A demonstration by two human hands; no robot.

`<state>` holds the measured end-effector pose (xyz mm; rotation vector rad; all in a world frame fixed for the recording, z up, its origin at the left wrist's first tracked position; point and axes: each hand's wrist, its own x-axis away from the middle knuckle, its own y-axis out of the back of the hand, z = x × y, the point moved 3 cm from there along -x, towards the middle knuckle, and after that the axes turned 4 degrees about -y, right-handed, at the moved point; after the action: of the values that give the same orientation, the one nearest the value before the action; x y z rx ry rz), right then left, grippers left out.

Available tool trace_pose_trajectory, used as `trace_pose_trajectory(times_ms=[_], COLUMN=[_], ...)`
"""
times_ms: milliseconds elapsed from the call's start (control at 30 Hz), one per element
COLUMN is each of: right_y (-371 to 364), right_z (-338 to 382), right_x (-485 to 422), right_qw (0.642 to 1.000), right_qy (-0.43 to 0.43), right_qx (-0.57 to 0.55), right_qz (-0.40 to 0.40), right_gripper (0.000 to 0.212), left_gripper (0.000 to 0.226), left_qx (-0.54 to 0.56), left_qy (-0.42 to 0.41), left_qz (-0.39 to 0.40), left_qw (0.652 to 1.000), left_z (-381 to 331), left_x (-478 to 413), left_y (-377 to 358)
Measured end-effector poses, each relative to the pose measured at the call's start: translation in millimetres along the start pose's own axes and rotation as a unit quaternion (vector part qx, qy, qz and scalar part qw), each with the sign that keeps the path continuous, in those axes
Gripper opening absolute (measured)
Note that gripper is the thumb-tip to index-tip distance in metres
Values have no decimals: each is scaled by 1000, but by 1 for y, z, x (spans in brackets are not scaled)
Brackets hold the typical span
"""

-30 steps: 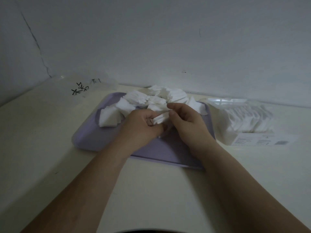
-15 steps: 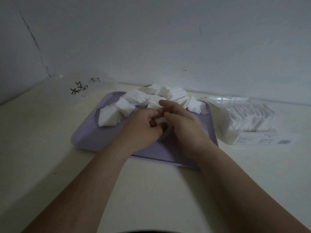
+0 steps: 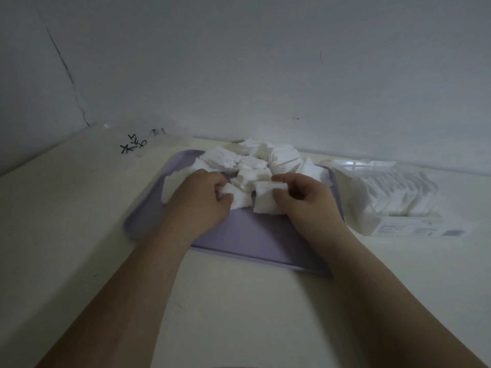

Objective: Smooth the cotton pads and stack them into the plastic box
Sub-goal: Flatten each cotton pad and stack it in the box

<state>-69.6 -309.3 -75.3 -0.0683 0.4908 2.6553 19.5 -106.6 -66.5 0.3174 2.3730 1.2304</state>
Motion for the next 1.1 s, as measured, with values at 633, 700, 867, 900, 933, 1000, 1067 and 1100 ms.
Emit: trace_pose_trajectory(times_ms=[633,700,867,900,933,1000,1067,1100], right_y=[12,12,6,5,3,0,-2,-2], right_z=[2,0,2,2,3,4,6,7], right_x=[1,1,0,0,0,1,2,3], right_qw=[999,999,991,988,984,974,967,964], right_qy=[-19,-23,-22,-25,-30,-36,-31,-28], right_qx=[-5,-29,-129,-150,-172,-213,-232,-239], right_qz=[-35,-31,18,30,42,71,102,116], right_gripper=[38,35,13,12,12,16,20,21], left_gripper=[12,13,22,24,26,27,26,27], left_qx=[202,292,460,467,462,443,449,452], left_qy=[77,77,31,21,9,-9,-11,-16], left_qz=[60,91,127,130,130,116,104,102], left_qw=[974,949,878,874,877,889,887,886], left_z=[-1,-3,-17,-21,-24,-25,-26,-27], left_x=[-1,-1,1,2,4,4,5,5], left_y=[4,9,9,6,4,3,3,2])
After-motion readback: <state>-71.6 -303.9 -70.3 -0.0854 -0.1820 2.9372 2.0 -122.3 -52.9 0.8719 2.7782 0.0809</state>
